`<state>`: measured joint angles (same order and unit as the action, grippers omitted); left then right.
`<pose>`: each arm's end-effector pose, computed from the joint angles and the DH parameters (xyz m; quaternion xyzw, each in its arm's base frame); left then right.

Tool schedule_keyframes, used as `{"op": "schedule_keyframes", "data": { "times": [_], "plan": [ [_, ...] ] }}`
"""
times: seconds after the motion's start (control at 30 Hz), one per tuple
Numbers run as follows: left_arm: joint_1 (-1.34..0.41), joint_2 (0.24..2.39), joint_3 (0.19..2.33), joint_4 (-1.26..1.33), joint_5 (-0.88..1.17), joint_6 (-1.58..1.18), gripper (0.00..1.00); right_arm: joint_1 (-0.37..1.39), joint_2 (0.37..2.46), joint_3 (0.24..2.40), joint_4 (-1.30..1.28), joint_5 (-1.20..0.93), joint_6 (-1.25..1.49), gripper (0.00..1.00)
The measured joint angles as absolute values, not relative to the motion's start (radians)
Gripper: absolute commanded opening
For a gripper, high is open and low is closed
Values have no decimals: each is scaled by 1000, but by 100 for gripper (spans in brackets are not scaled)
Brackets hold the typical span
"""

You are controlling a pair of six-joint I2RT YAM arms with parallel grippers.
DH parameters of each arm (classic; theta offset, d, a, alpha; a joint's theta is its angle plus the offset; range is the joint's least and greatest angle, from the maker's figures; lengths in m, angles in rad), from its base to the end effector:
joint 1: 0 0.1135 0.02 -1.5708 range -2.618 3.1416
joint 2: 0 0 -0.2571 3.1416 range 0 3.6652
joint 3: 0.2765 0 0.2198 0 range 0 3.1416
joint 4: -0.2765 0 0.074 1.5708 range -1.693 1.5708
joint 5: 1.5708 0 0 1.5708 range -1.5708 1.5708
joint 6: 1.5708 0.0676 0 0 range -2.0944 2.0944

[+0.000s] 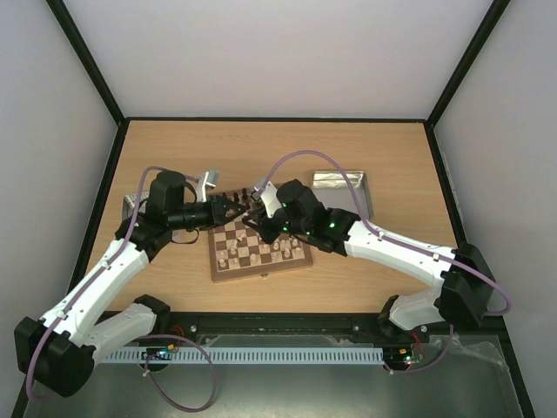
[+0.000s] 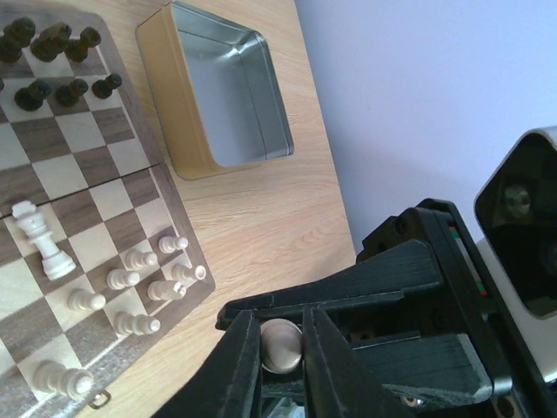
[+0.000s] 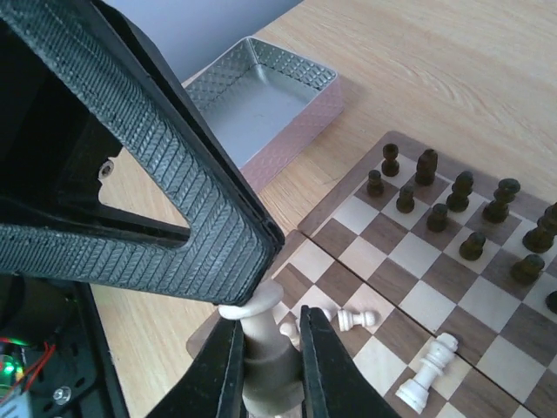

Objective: Set up the chess pieces on the board
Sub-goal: Place the chess piece on the chessboard.

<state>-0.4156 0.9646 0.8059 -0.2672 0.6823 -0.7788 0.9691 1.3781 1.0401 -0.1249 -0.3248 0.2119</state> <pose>0.1721 -0.1226 0.2984 0.0352 0.8118 -0.5196 0.2640 0.1598 0.2708 0.2907 -0.3892 0.7484 0.4033 0.3547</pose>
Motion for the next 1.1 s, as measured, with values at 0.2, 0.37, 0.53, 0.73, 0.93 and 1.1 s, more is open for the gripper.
{"op": "schedule_keyframes", "data": {
  "times": [0.2,0.37,0.53,0.73,0.93,1.1],
  "plan": [
    [-399,965,810,-276,718,-792,40,970,1374,1032,-117,-322,180,5],
    [-347,963,820,-277,779,-793,42,970,1355,1013,-119,-319,136,5],
    [-337,964,820,-276,843,-783,43,970,1341,1011,-119,-337,98,6],
    [-337,990,820,-276,913,-758,36,970,1341,1011,-124,-353,73,6],
    [-337,1023,819,-284,939,-724,26,970,1341,1011,-126,-368,58,6],
    [-337,1043,818,-292,947,-707,8,970,1344,1011,-129,-382,48,7]
  ]
}}
